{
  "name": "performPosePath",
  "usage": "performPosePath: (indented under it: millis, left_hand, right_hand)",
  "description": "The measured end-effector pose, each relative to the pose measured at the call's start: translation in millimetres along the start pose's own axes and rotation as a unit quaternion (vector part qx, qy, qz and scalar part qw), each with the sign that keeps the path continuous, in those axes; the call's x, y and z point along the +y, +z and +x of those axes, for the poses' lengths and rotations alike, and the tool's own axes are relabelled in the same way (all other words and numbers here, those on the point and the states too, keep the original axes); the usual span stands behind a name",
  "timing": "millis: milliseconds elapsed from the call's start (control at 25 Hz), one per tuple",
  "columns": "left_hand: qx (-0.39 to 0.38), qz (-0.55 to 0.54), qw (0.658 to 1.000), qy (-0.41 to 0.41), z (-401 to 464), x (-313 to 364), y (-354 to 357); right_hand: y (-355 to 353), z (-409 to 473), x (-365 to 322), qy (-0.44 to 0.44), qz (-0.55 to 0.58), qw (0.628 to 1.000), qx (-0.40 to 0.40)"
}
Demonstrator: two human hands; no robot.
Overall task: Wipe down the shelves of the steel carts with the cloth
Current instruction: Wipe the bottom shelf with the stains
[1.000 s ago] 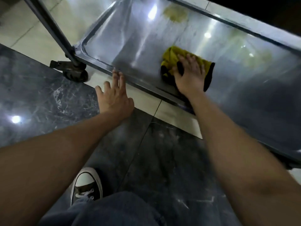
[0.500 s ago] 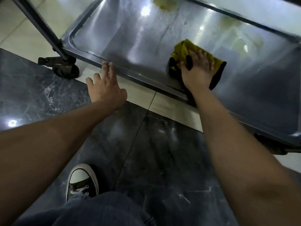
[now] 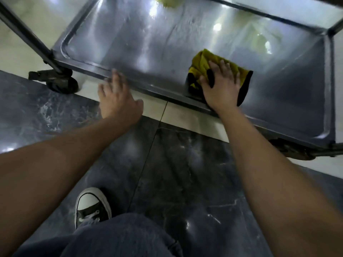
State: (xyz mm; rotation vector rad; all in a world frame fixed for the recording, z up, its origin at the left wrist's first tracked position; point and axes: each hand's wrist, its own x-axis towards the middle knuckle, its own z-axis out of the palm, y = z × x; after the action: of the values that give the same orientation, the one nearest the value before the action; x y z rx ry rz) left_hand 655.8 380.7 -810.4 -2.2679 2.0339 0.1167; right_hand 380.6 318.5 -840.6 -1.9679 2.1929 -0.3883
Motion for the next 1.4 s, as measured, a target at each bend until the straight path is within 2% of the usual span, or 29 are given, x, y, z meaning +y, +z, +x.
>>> performPosePath:
  millis: [40, 120, 200, 320, 480, 600, 800, 920, 1040, 1160, 1280, 1360, 1400]
  left_hand:
    - [0.018, -0.012, 0.996, 0.091, -8.4, 17.7, -0.2]
    - [0.017, -0.009, 0.964, 0.267, -28.3, 59.6, 7.9]
    - [-0.009, -0.004, 0.951, 0.308, -40.0, 89.7, 18.2]
    - [-0.016, -0.004, 0.965, 0.262, -46.0, 101.7, 26.6]
    - [-0.001, -0.031, 0.972, 0.233, -53.6, 108.3, 29.8]
    - [-0.011, -0.053, 0.972, 0.227, -55.0, 113.1, 23.2]
    - [-0.046, -0.009, 0.982, 0.185, -56.8, 129.5, 12.2]
    - [-0.071, 0.016, 0.987, 0.144, -57.0, 144.9, 6.3]
    - [-0.062, 0.043, 0.985, 0.157, -55.8, 143.4, 9.4]
    - [-0.056, 0.026, 0.984, 0.168, -52.7, 138.3, 14.3]
    - [-0.049, 0.017, 0.985, 0.164, -52.9, 141.3, 19.9]
    - [-0.050, -0.006, 0.986, 0.157, -54.1, 143.1, 22.1]
    - [-0.053, -0.016, 0.986, 0.157, -53.4, 143.8, 21.6]
  right_hand:
    - [-3.2, -3.0, 0.7, 0.004, 0.004, 1.000, -0.006]
    - [-8.1, 1.1, -1.5, 0.011, 0.004, 1.000, -0.019]
    - [-10.5, 3.5, -4.5, 0.008, 0.006, 1.000, -0.024]
    - [-13.3, -16.6, 6.0, -0.009, 0.009, 1.000, -0.007]
    - [-13.6, -56.9, 21.1, 0.010, 0.038, 0.999, 0.008]
    - [-19.2, -34.6, 37.8, 0.005, 0.007, 1.000, 0.002]
    - [-32.7, 9.5, 57.7, 0.114, 0.038, 0.993, -0.013]
    - [-27.4, -28.4, 55.7, 0.057, 0.035, 0.998, 0.007]
    - [-34.9, -30.0, 74.8, 0.002, 0.008, 1.000, -0.012]
    - [-50.6, 3.5, 116.8, 0.129, -0.016, 0.991, -0.013]
    - [-60.3, 19.9, 148.7, 0.267, -0.014, 0.964, 0.000]
    - [-52.5, 19.0, 132.2, 0.283, -0.007, 0.959, 0.011]
    - [-48.1, 15.7, 117.3, 0.246, -0.003, 0.969, 0.011]
